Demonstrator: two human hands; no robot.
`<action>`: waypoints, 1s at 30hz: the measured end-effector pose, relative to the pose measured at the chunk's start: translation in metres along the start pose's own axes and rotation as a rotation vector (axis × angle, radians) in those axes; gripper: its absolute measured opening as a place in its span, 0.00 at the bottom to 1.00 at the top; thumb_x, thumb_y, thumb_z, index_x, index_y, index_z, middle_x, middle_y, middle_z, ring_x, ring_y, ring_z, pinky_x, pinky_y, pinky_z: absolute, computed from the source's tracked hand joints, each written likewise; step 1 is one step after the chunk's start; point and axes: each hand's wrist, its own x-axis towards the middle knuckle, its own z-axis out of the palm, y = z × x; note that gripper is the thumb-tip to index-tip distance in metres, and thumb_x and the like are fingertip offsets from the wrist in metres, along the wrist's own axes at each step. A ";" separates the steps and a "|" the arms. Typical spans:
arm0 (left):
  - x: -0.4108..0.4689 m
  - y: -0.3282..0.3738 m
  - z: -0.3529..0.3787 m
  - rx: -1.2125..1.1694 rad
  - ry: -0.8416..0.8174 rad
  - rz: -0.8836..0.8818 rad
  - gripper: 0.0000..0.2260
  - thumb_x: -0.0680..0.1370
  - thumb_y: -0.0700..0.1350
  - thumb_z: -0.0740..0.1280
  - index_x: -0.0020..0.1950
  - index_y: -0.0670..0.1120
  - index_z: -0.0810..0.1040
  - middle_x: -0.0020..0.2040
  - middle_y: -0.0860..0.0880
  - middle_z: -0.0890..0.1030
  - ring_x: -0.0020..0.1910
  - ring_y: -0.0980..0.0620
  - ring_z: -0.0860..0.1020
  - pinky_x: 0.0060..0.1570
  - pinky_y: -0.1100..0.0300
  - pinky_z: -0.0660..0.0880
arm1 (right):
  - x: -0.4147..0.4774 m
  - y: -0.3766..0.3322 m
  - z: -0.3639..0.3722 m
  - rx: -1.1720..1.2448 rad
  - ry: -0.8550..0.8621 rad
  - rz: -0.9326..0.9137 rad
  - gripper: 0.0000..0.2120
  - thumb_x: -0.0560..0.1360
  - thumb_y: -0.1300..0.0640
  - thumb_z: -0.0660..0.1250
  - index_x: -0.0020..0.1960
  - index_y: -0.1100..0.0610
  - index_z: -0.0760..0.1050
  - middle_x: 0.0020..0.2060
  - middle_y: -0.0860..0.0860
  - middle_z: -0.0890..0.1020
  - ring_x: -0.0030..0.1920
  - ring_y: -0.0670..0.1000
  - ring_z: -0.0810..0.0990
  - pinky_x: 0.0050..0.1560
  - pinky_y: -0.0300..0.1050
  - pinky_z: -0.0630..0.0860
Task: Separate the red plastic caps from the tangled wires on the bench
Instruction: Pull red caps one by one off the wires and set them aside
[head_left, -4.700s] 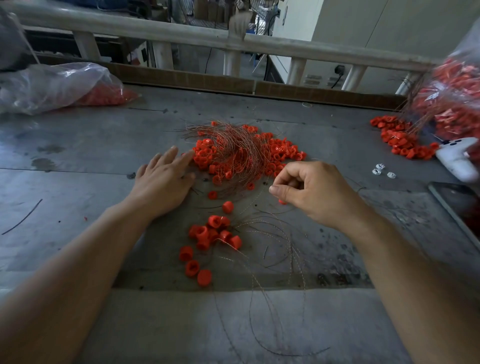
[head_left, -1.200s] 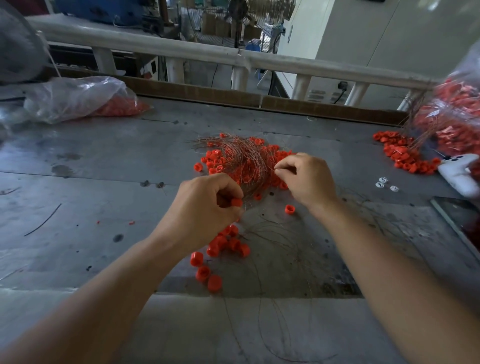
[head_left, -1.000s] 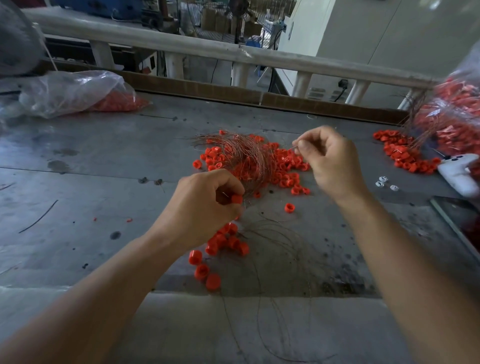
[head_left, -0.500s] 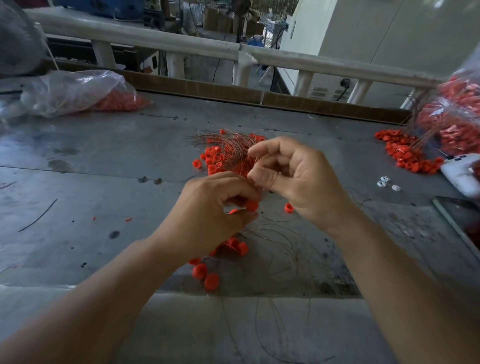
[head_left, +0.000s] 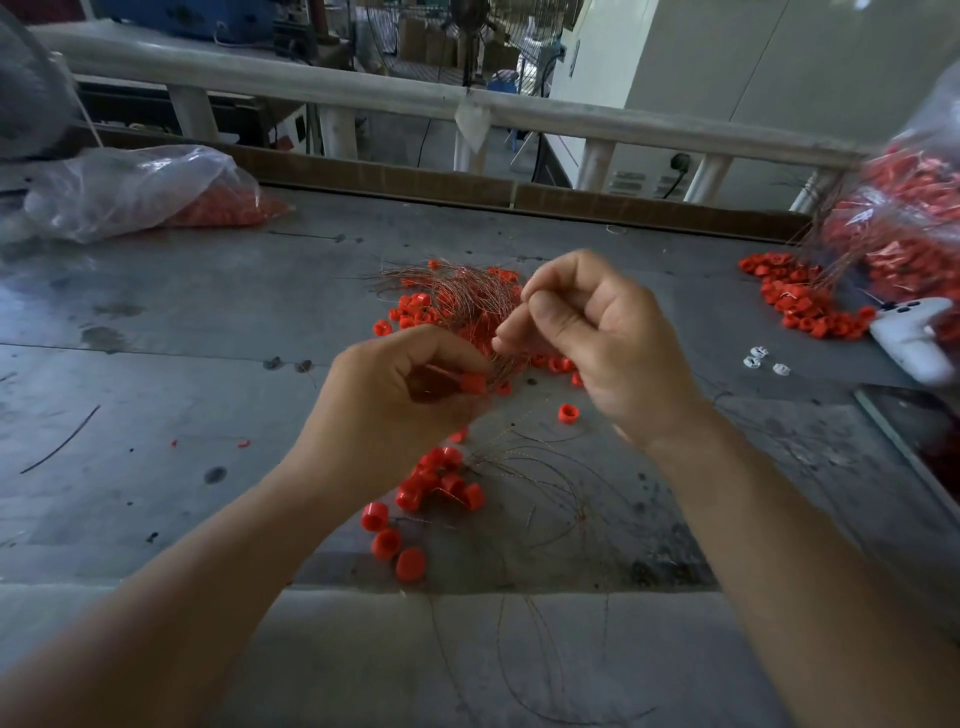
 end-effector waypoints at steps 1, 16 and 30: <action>0.001 0.001 -0.002 -0.076 0.015 -0.046 0.10 0.61 0.46 0.73 0.41 0.51 0.80 0.40 0.50 0.83 0.38 0.53 0.82 0.41 0.64 0.80 | 0.000 -0.001 -0.002 -0.016 0.040 -0.038 0.09 0.76 0.66 0.60 0.42 0.54 0.72 0.32 0.48 0.80 0.36 0.49 0.81 0.42 0.41 0.78; 0.005 -0.001 -0.008 -0.465 0.052 -0.224 0.10 0.57 0.39 0.70 0.37 0.46 0.80 0.32 0.52 0.81 0.33 0.57 0.78 0.36 0.67 0.77 | -0.002 -0.002 0.003 -0.439 0.014 -0.214 0.09 0.71 0.64 0.69 0.44 0.50 0.76 0.35 0.40 0.74 0.37 0.37 0.74 0.38 0.27 0.68; 0.005 0.001 -0.012 -0.768 -0.059 -0.283 0.11 0.63 0.33 0.66 0.39 0.44 0.84 0.38 0.46 0.84 0.39 0.52 0.83 0.42 0.64 0.79 | -0.006 -0.006 0.007 -0.416 0.023 -0.161 0.06 0.71 0.63 0.68 0.40 0.53 0.75 0.34 0.43 0.76 0.35 0.40 0.74 0.35 0.29 0.69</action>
